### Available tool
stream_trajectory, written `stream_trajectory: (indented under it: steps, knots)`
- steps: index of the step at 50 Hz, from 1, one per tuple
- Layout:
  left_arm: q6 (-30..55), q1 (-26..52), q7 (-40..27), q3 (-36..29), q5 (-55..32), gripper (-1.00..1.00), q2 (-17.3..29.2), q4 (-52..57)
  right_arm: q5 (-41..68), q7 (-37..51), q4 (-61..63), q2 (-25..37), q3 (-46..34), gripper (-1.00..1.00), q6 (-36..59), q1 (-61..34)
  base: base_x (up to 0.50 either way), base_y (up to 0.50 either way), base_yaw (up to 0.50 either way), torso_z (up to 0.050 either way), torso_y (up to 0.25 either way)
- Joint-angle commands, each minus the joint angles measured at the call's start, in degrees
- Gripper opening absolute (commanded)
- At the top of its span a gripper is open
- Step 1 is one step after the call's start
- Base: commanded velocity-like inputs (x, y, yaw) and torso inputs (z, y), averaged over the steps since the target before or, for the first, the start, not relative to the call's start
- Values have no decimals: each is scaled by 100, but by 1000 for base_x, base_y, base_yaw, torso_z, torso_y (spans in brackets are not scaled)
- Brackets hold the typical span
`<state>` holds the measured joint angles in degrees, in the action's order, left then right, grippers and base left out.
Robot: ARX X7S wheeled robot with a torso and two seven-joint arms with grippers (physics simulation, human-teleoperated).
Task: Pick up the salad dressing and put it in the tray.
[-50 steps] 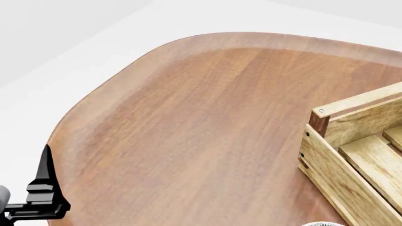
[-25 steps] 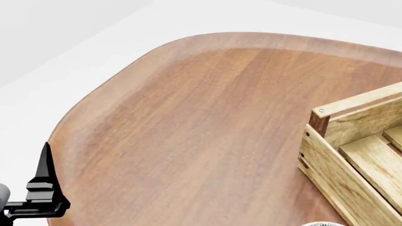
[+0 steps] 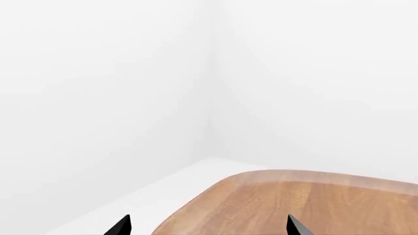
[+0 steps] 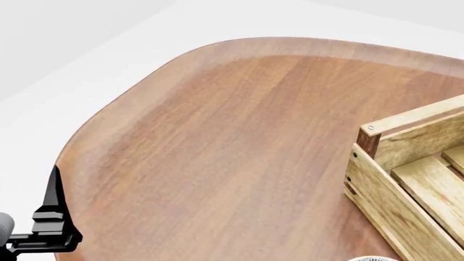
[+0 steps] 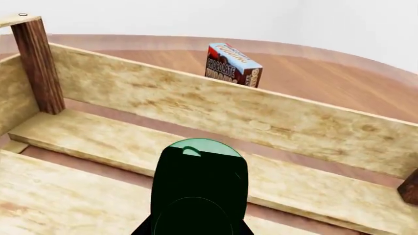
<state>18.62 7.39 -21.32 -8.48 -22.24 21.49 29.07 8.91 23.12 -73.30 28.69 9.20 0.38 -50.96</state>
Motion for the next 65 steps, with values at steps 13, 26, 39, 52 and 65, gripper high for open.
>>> stream_trajectory:
  steps: [13, 26, 39, 52, 65]
  knots:
    - [-40, -14, -24, -27, -3, 100, 24, -34, -561, -10, -165, -25, 388, -100, -270, 56, 0, 0, 0, 0, 1]
    - [-32, -22, -49, -60, -1, 100, 44, 3, -614, -79, -166, 1, 682, -100, -394, 311, 0, 0, 0, 0, 0]
    - [-59, -22, -60, -74, -4, 100, 55, -13, -750, -8, -166, -24, 781, -100, -469, 436, 0, 0, -2, 0, 0]
    - [-56, -9, -72, -86, -26, 100, 75, -2, -775, 39, -166, 20, 912, 100, -465, 591, 0, 0, 0, 0, 0]
    - [-32, 19, -95, -97, -44, 100, 97, 25, -824, 27, -166, -19, 956, 100, -509, 657, 0, 0, 0, 0, 0]
